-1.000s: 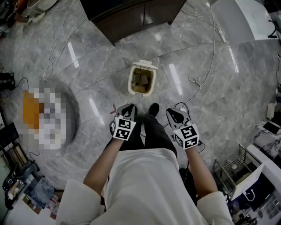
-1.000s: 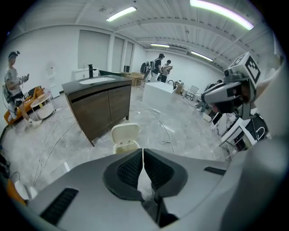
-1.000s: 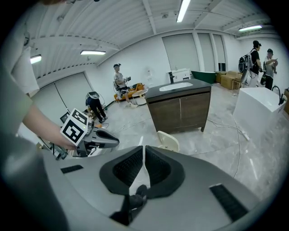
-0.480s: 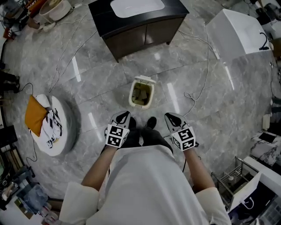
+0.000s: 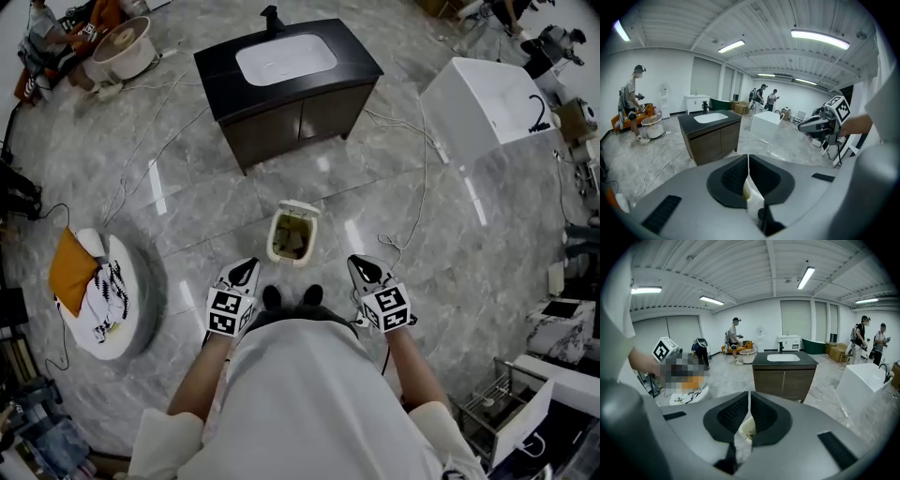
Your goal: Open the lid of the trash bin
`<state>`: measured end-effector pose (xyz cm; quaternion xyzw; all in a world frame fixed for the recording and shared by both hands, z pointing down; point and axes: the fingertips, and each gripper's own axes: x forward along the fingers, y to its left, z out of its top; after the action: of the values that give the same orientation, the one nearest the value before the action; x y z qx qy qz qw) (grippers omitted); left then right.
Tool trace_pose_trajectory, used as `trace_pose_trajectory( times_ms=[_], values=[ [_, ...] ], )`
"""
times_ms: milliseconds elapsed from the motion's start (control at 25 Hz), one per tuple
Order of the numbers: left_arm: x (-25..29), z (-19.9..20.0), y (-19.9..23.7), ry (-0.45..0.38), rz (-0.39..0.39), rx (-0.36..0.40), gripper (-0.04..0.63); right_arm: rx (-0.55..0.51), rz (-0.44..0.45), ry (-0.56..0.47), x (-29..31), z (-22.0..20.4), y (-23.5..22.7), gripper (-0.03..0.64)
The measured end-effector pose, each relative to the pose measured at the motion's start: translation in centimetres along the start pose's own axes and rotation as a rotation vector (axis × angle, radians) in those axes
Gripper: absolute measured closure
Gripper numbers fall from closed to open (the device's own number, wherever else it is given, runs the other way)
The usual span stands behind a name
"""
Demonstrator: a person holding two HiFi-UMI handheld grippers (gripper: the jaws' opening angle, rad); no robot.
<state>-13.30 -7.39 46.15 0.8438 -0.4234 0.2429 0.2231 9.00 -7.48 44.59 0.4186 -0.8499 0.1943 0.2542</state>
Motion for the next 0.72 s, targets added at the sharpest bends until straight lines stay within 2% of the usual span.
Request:
trace_pose_trajectory(
  times_ms=[440,720],
  values=[
    [-4.0,4.7,0.9,-0.175,0.006,0.009,0.575,-0.03,-0.059,-0.105,-2.4,3.6,-1.0,0.58],
    [-4.7,5.9,1.7,-0.215,0.017,0.004,0.575,-0.048,-0.079,-0.132,-3.3,4.6,-1.3,0.583]
  ],
)
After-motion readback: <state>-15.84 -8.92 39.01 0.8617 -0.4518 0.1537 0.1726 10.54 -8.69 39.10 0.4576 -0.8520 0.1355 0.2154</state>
